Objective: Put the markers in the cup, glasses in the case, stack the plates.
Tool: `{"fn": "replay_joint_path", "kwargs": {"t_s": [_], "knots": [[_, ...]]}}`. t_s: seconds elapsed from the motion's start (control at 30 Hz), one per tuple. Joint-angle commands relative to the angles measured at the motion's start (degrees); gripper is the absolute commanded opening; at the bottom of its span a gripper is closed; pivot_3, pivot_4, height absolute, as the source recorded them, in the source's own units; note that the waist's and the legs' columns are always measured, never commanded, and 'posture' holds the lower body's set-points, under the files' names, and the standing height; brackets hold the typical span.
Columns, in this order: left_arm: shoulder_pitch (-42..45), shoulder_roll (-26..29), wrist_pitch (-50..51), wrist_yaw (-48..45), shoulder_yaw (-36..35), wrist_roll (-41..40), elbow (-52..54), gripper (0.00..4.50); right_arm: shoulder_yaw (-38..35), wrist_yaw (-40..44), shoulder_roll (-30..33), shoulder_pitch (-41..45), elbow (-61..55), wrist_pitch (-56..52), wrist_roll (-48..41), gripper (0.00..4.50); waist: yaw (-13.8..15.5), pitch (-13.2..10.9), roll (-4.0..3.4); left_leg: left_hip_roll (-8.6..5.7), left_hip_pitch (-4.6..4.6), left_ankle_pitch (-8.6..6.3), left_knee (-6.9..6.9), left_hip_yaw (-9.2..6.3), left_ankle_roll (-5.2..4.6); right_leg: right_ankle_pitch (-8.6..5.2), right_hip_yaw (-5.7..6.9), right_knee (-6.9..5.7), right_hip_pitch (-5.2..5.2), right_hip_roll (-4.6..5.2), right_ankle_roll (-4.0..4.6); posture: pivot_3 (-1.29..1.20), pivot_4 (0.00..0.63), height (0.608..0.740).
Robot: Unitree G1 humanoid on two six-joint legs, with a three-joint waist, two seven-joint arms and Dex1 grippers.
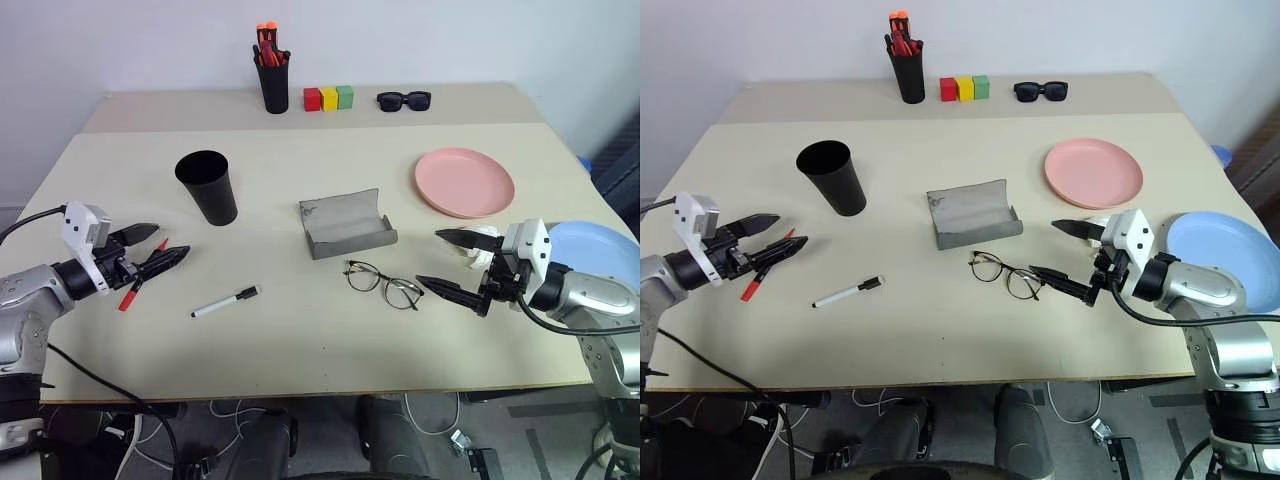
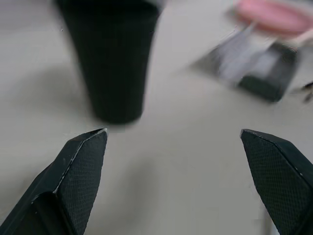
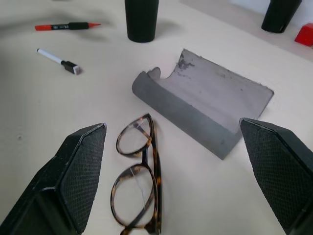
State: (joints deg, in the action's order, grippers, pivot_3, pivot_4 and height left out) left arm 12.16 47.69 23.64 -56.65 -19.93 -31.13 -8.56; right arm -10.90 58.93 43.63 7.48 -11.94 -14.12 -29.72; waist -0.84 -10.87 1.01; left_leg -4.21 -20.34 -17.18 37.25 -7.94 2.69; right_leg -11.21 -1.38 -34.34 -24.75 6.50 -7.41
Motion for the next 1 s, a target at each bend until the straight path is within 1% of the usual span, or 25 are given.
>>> {"fn": "replay_joint_path", "kwargs": {"t_s": [0.03,0.07,0.1,0.17,0.3,0.33,0.37,0.43,0.53,0.57,0.73,0.83,0.87,0.93,1.0], "knots": [[1.9,1.7,2.7,-0.3,-3.8,-3.0,0.7,4.50,1.3,-0.2,-1.7,3.5,0.0,1.6,0.3,4.45,0.1,0.0,0.01,0.00,0.01,0.00,0.02,-0.01,0.00,0.01,0.01,-0.01,0.01,0.00,-0.01,0.00,0.150,0.740],[2.0,2.9,3.5,-0.8,-4.3,-2.9,-0.9,4.50,2.6,-1.2,-2.5,4.1,-1.1,1.0,0.8,4.45,0.1,0.0,0.01,0.01,0.00,0.01,0.02,-0.02,0.01,0.02,0.01,-0.01,0.00,-0.01,0.01,0.00,0.150,0.740],[1.6,3.1,4.8,0.6,-4.9,-2.7,-0.2,4.50,2.9,-1.0,-2.9,4.7,-1.3,0.9,0.5,4.45,0.0,0.0,0.01,0.01,0.00,0.01,0.02,-0.02,0.01,0.03,0.02,-0.02,0.00,-0.01,0.00,0.00,0.150,0.740],[1.2,5.1,10.1,2.8,-5.0,-2.7,-0.2,4.50,3.5,-1.2,-3.8,5.6,-2.0,0.8,0.0,4.45,0.0,0.0,0.00,0.02,0.01,0.00,0.00,-0.02,0.01,0.03,0.01,-0.01,-0.01,-0.03,0.00,0.00,0.150,0.740],[4.1,7.2,12.8,8.0,-3.8,1.1,-4.7,4.50,5.2,-2.0,-5.0,6.5,-3.8,0.0,0.0,4.45,0.1,0.0,0.00,0.01,0.00,0.00,-0.02,-0.03,0.01,0.03,0.01,-0.01,-0.03,-0.03,0.00,0.00,0.150,0.740],[4.5,8.4,13.7,8.8,-2.4,2.8,-6.2,4.50,5.7,-2.3,-5.3,6.8,-3.8,-0.1,0.3,4.45,0.1,0.0,0.01,0.01,0.00,0.00,-0.01,-0.03,0.01,0.03,0.01,-0.01,-0.03,-0.03,0.00,0.00,0.150,0.740],[4.4,10.1,16.1,9.2,1.0,5.4,-5.8,4.50,5.6,-2.1,-5.4,7.2,-3.4,0.2,0.1,4.45,0.0,0.0,0.01,0.02,0.00,0.01,-0.01,-0.03,0.01,0.03,0.02,-0.03,-0.03,-0.04,0.00,0.00,0.150,0.740],[5.9,11.7,21.1,10.3,4.8,7.3,-6.0,4.50,5.9,-2.5,-6.0,8.2,-3.4,-0.2,-0.3,4.45,0.0,0.0,-0.01,0.00,0.00,0.01,-0.01,-0.02,0.01,0.03,0.01,-0.01,-0.03,-0.05,0.00,0.00,0.150,0.740],[8.6,11.9,23.8,7.2,8.0,6.7,-4.9,4.50,6.5,-2.1,-6.7,8.6,-3.5,0.2,-0.3,4.45,0.2,0.0,-0.01,-0.01,-0.01,0.00,-0.02,-0.04,0.01,0.03,0.02,-0.02,-0.03,-0.04,0.00,0.00,0.150,0.740],[10.4,11.9,25.9,7.8,9.9,7.8,-6.1,4.50,6.4,-2.0,-6.7,8.7,-3.3,0.6,0.0,4.45,0.2,0.0,0.01,-0.01,-0.03,0.01,-0.01,-0.05,0.01,0.03,0.03,-0.01,-0.03,-0.04,0.00,0.00,0.150,0.740],[15.6,11.3,24.3,6.9,15.9,12.3,-11.9,4.50,5.8,-3.8,-7.3,8.6,-3.5,1.5,0.8,4.45,-0.1,0.0,0.01,-0.02,-0.01,0.01,-0.02,-0.05,0.02,0.04,0.03,-0.04,-0.05,-0.05,-0.01,0.00,0.150,0.740],[19.2,10.5,23.8,5.7,19.6,14.9,-15.6,4.50,5.3,-3.1,-6.6,6.9,-4.1,1.7,0.3,4.45,-0.2,0.0,0.01,-0.02,-0.04,0.01,-0.04,-0.02,0.02,0.04,0.02,-0.10,-0.14,-0.05,-0.01,0.00,0.150,0.740],[20.4,10.0,25.9,4.9,20.5,14.7,-16.6,4.24,5.1,-2.6,-6.1,6.1,-3.9,2.3,0.9,4.48,-0.1,0.0,0.01,-0.02,-0.05,0.01,-0.04,-0.02,0.02,0.04,0.02,-0.11,-0.14,-0.05,-0.01,0.00,0.150,0.740],[21.6,9.5,27.0,3.2,22.9,15.7,-17.4,3.64,4.6,-2.6,-5.6,5.3,-3.7,3.2,1.7,4.50,0.0,0.0,0.01,-0.04,-0.07,0.01,-0.03,-0.02,0.02,0.04,0.02,-0.10,-0.13,-0.05,-0.01,0.00,0.150,0.740],[22.2,9.5,28.6,1.5,24.8,16.4,-17.8,2.64,3.7,-3.4,-5.9,5.4,-4.1,2.7,0.9,4.50,0.0,0.0,0.00,-0.05,-0.06,0.01,0.01,-0.01,0.02,0.05,0.02,-0.10,-0.10,-0.04,-0.03,0.00,0.150,0.740]]}}
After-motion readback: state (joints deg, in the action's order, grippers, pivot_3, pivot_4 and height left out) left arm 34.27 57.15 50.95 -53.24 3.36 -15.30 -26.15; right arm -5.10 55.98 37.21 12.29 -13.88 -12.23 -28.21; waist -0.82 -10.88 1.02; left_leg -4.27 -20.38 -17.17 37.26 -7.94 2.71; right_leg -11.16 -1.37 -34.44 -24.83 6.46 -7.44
